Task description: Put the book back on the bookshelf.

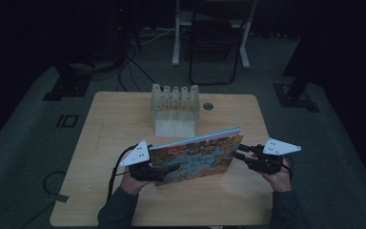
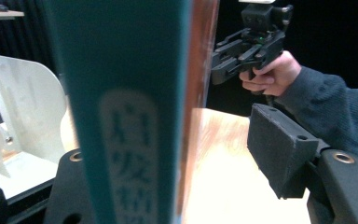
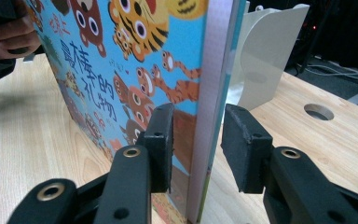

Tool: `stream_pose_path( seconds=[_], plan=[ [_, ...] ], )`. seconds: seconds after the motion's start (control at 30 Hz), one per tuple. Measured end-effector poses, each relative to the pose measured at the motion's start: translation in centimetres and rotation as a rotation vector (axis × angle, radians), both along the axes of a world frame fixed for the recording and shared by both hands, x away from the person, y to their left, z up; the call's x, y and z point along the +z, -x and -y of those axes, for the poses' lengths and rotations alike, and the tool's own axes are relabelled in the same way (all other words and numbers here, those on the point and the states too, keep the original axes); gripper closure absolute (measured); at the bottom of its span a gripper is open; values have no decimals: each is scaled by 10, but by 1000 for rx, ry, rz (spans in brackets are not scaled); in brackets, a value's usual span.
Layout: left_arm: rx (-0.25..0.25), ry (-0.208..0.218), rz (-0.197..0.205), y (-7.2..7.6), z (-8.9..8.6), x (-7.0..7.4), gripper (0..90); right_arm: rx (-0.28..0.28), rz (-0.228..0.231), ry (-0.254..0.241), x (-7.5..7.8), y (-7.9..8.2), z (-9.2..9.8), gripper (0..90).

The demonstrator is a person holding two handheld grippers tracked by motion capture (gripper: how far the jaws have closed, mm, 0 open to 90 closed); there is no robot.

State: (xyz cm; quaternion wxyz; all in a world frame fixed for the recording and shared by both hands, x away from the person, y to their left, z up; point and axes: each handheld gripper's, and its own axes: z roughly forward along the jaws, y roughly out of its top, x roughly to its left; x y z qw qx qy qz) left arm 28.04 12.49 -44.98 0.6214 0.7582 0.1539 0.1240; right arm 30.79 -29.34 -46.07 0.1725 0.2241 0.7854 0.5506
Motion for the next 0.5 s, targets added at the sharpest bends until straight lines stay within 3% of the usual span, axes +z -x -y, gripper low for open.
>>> stream_pose_path(
  seconds=[0.23, 0.5],
  plan=[
    [15, -20, 8, -1, 4, -1, 436, -17, -11, -6, -5, 1, 6, 621],
    [26, -12, 21, -2, 4, -3, 536, -36, -22, -14, -10, 2, 10, 597]
  ],
)
